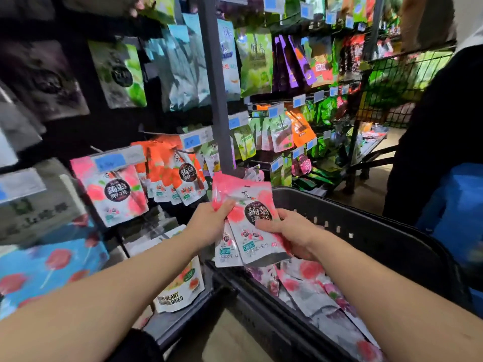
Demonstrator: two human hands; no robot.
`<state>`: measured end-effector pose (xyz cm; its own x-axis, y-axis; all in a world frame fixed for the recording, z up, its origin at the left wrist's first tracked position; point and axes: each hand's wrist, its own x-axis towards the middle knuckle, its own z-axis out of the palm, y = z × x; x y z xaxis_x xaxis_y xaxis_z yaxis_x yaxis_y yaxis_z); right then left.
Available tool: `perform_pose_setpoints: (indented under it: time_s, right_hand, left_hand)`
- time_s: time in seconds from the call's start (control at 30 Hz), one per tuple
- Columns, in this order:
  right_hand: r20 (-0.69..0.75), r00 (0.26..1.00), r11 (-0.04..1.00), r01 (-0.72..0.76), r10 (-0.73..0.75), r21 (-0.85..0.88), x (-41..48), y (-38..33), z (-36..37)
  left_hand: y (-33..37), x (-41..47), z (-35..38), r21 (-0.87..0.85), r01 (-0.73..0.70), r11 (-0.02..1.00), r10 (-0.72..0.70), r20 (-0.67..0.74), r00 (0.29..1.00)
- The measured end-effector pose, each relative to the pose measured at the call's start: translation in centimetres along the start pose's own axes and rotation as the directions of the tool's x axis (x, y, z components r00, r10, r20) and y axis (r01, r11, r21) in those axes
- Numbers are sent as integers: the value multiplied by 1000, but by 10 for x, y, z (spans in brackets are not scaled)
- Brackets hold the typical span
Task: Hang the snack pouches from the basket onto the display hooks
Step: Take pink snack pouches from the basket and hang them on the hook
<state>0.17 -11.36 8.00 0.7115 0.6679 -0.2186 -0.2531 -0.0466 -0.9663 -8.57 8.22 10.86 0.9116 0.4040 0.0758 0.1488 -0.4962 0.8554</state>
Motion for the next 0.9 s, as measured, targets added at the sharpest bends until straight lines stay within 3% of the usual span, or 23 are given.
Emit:
perform_pose_setpoints:
  time_s: [0.13, 0.27, 0.4, 0.63, 0.9]
  right_hand:
    - [-78, 995, 998, 54, -56, -29, -1, -3, 46]
    - [-52, 993, 986, 95, -103, -137, 3, -9, 88]
    - [16, 994, 953, 107, -107, -284, 1, -14, 131]
    - [73, 990, 863, 140, -120, -484, -31, -31, 210]
    - [165, 926, 818, 377, -339, -435, 22, -22, 234]
  left_hand:
    - [-11, -30, -37, -195, 72, 978, -90, -84, 992]
    - [-14, -69, -75, -283, 52, 958, -81, -90, 993]
    - [-33, -103, -113, -179, 29, 984, -72, -242, 968]
    - [-34, -142, -161, -28, 158, 987, -155, -427, 891]
    - [-72, -107, -174, -42, 239, 970, -226, -518, 825]
